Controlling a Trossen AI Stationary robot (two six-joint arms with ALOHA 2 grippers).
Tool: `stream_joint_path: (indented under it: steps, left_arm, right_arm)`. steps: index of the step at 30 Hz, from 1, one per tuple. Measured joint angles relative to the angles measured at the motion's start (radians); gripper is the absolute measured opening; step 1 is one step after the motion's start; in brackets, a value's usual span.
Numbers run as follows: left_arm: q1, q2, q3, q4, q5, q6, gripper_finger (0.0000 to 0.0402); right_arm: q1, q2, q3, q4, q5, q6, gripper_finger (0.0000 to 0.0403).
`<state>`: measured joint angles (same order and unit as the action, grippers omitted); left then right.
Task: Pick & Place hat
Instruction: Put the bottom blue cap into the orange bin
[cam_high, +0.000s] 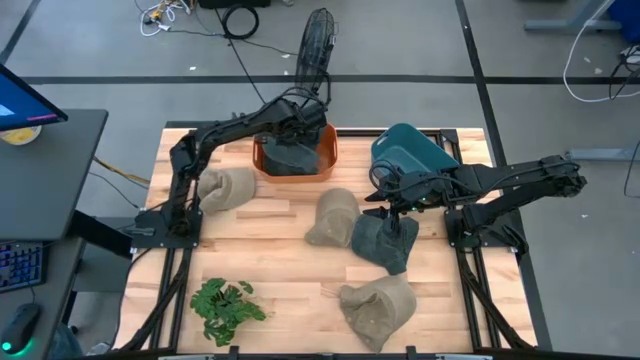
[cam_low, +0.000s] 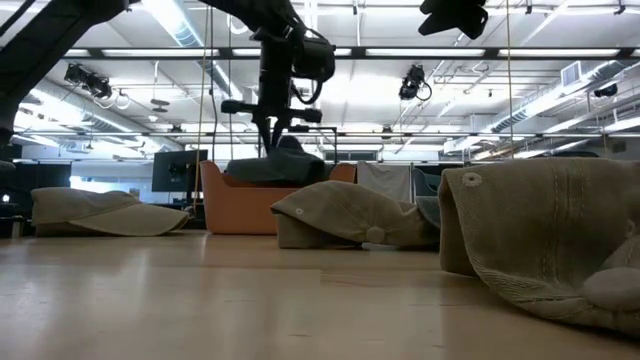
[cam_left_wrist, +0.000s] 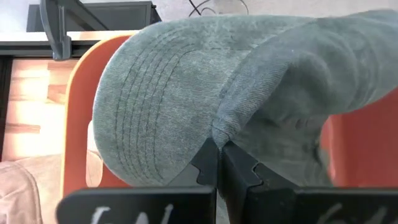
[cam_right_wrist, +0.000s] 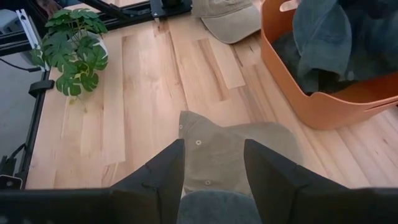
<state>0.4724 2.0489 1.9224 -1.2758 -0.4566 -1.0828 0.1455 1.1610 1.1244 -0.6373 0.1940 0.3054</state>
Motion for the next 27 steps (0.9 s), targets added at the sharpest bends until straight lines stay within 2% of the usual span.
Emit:
stream_joint_path:
  steps: [14,19,23,27]
  left_arm:
    - [0.001,0.046,0.002,-0.026,0.122,0.013,0.0008]
    - [-0.005,0.046,0.002,-0.025,0.132,0.045,0.0029]
    - [-0.031,0.039,0.008,-0.037,0.095,0.077,0.0055]
    - [-0.075,0.034,0.057,-0.089,0.002,0.073,0.0055]
  right_arm:
    - [0.0,0.0,0.0,-0.001,0.0,0.0,0.0171]
    - [0.0,0.0,0.0,0.0,0.0,0.0,0.0171]
    - [0.0,0.0,0.0,0.001,0.0,0.0,0.0171]
    - [0.0,0.0,0.0,0.0,0.0,0.0,0.0171]
